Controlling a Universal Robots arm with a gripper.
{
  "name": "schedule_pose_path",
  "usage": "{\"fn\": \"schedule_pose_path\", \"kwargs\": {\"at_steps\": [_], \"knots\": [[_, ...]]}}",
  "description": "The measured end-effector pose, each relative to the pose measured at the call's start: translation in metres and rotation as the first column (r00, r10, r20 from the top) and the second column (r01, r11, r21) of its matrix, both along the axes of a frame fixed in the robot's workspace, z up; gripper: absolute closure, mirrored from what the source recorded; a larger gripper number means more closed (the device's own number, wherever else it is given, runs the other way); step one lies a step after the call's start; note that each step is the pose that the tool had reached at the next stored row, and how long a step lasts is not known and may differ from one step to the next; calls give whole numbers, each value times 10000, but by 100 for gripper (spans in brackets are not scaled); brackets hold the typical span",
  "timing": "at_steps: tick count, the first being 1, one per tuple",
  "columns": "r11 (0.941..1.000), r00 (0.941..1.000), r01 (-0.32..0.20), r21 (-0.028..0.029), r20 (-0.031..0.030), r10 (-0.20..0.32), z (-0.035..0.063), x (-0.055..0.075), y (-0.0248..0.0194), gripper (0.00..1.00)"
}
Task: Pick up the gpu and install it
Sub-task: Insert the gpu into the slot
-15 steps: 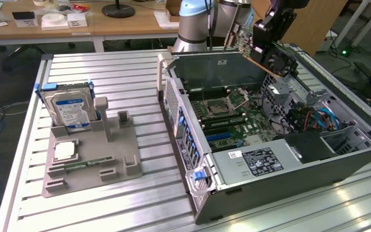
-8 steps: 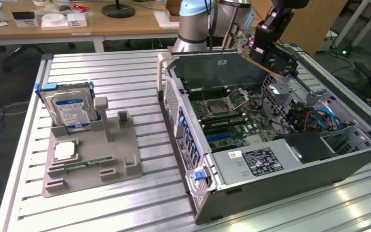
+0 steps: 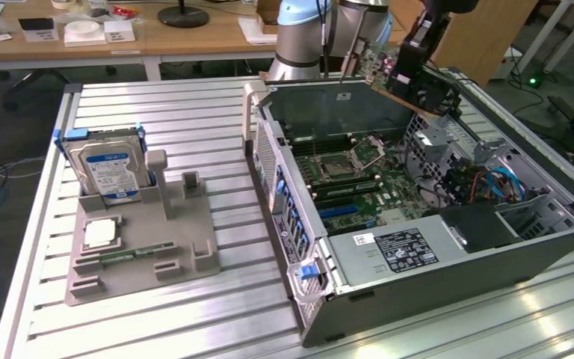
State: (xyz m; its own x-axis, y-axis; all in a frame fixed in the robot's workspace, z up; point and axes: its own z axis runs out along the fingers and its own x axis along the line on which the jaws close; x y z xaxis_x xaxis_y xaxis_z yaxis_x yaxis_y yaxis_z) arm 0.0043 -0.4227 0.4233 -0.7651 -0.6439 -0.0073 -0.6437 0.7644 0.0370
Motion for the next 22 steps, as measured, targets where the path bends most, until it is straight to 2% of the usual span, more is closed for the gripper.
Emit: {"fn": "schedule_pose_path", "kwargs": {"at_steps": [2,3,4,5,9,13,17,18,21,22], "knots": [[9997,9997,-264,1,0,264,0,0,0,71],[9953,9953,-967,-9,0,967,-1,0,0,71],[9872,9872,-1594,-10,-1,1594,-2,0,0,71],[9814,9814,-1917,-26,-4,1917,-9,0,0,71],[9765,9765,-2154,-39,6,2154,-24,1,1,71],[9586,9586,-2847,-42,19,2847,-53,0,0,71],[9363,9364,-3510,-44,28,3511,-75,0,0,71],[9328,9328,-3603,-56,59,3603,-80,0,0,71],[9270,9267,-3748,-112,252,3750,-88,0,0,71],[9239,9235,-3824,-117,295,3826,-91,0,0,71]]}}
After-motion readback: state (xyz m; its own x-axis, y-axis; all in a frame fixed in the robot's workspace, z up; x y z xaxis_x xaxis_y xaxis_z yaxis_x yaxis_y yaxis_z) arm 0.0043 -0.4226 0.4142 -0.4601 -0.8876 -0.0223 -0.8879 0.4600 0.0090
